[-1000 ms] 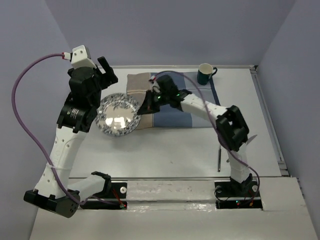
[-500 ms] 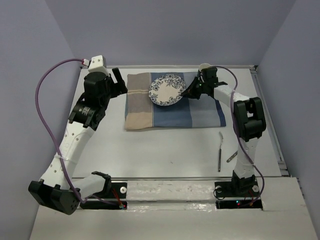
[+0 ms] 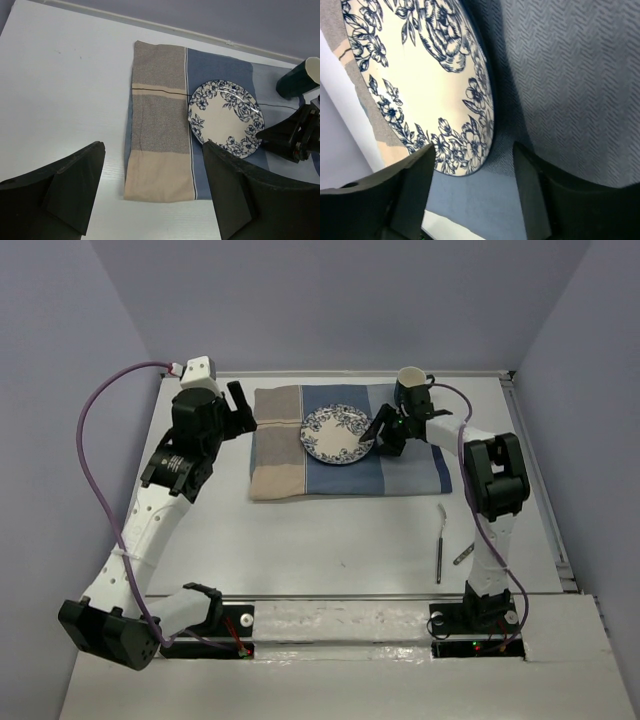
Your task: Set the dinner table for one person
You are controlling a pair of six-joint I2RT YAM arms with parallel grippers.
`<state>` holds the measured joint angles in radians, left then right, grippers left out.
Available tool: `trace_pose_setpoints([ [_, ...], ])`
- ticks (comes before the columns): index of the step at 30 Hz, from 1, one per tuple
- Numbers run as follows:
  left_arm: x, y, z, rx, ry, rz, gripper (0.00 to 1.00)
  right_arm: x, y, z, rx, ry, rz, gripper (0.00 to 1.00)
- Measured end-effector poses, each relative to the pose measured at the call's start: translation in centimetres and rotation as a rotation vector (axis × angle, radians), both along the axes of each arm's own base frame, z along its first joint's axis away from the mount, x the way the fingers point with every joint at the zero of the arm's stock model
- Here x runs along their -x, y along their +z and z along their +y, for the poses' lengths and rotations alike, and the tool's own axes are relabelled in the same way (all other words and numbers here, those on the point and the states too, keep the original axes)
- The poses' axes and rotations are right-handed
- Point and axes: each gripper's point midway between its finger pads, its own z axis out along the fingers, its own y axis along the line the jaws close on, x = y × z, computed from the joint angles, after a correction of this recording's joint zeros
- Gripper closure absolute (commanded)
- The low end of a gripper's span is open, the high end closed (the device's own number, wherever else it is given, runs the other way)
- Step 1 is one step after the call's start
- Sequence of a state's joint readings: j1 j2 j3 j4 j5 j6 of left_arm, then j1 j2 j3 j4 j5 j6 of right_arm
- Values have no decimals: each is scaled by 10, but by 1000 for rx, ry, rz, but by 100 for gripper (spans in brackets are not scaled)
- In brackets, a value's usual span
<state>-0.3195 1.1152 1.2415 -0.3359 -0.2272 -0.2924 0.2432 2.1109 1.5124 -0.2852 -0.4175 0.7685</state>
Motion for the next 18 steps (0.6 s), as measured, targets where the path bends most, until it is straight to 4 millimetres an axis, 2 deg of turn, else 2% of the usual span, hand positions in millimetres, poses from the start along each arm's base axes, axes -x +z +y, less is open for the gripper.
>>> trace_pose_setpoints([
  [4, 1, -9, -1, -11, -6, 18, 10, 12, 5, -9, 58, 29, -8, 27],
  [7, 1, -10, -2, -28, -16, 19, 9, 38, 27, -25, 116, 27, -38, 32],
  [8, 2, -11, -2, -45, -22, 20, 9, 60, 36, -36, 151, 19, -36, 33],
  [10, 6, -11, -3, -74, -31, 22, 9, 90, 56, -51, 188, -4, -54, 38],
  [11, 9, -12, -5, -94, -43, 23, 9, 116, 66, -63, 214, -21, -54, 40],
  [13, 19, -13, -13, -115, -78, 18, 9, 147, 70, -77, 243, -55, -46, 41],
  [14, 23, -15, -15, -119, -92, 16, 9, 172, 67, -89, 269, -78, -20, 42],
  [15, 28, -17, -19, -121, -113, 17, 9, 186, 62, -95, 284, -96, 2, 42],
  [18, 36, -24, -26, -116, -148, 26, 9, 242, 29, -121, 381, -153, 176, 43],
])
